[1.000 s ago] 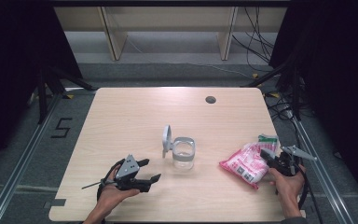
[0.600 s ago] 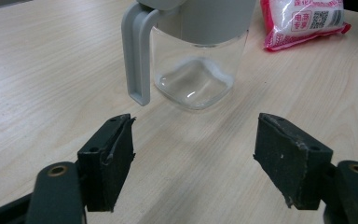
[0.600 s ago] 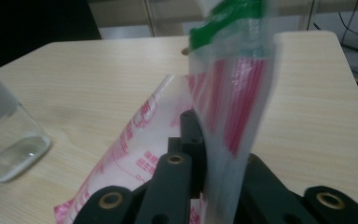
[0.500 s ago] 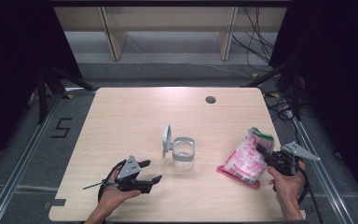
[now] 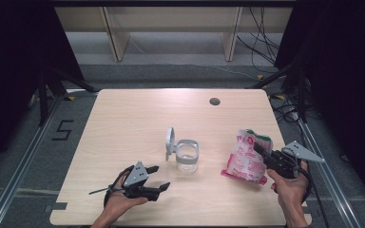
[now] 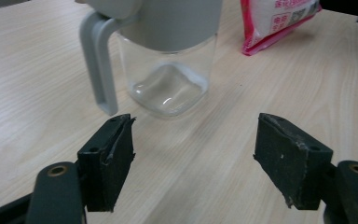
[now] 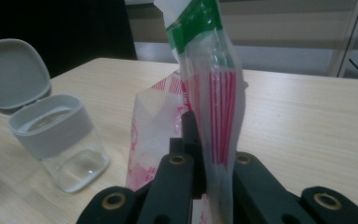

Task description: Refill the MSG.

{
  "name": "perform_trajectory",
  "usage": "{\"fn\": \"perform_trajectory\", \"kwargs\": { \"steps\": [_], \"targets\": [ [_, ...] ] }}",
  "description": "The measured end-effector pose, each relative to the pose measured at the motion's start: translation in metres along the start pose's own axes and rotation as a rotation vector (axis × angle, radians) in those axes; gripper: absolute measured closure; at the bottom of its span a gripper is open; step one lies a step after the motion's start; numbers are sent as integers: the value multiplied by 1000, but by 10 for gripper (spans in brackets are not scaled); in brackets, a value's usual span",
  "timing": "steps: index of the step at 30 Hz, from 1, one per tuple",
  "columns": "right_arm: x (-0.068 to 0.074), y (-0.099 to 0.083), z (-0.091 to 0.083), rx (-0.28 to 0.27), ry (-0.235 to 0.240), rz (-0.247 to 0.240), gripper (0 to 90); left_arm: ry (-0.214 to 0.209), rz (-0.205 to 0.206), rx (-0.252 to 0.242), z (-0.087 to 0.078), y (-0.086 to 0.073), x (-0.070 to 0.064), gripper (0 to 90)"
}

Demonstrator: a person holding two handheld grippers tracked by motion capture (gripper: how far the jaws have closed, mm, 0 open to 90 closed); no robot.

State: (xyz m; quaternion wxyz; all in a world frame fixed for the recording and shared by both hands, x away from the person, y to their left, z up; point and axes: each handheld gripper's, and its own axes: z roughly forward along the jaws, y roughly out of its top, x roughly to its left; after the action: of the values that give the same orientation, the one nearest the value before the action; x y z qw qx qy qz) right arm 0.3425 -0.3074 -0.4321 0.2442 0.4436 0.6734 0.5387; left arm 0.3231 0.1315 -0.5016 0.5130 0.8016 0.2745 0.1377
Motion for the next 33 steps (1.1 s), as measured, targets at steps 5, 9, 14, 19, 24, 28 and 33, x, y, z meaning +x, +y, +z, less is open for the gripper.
{"fn": "perform_trajectory", "kwargs": {
  "steps": [5, 9, 14, 19, 24, 28, 33],
  "targets": [
    [18, 12, 4, -1, 39, -43, 900, -22, 7, 4, 11, 3, -7, 277],
    [26, 18, 10, -23, 62, -94, 900, -30, 16, -7, 19, 6, -17, 282],
    [36, 21, 12, -31, 78, -108, 900, -46, 73, -1, 38, 12, -37, 281],
    [46, 27, 10, -55, 95, -138, 900, -86, 90, 11, 57, 16, -49, 282],
    [56, 32, 8, -55, 118, -165, 900, -72, 74, 0, 67, 21, -60, 281],
    [64, 35, 5, -61, 148, -144, 900, -61, 59, -24, 75, 25, -67, 281],
    [77, 39, 2, -61, 175, -151, 900, -46, 80, -9, 87, 29, -72, 282]
  ]
}}
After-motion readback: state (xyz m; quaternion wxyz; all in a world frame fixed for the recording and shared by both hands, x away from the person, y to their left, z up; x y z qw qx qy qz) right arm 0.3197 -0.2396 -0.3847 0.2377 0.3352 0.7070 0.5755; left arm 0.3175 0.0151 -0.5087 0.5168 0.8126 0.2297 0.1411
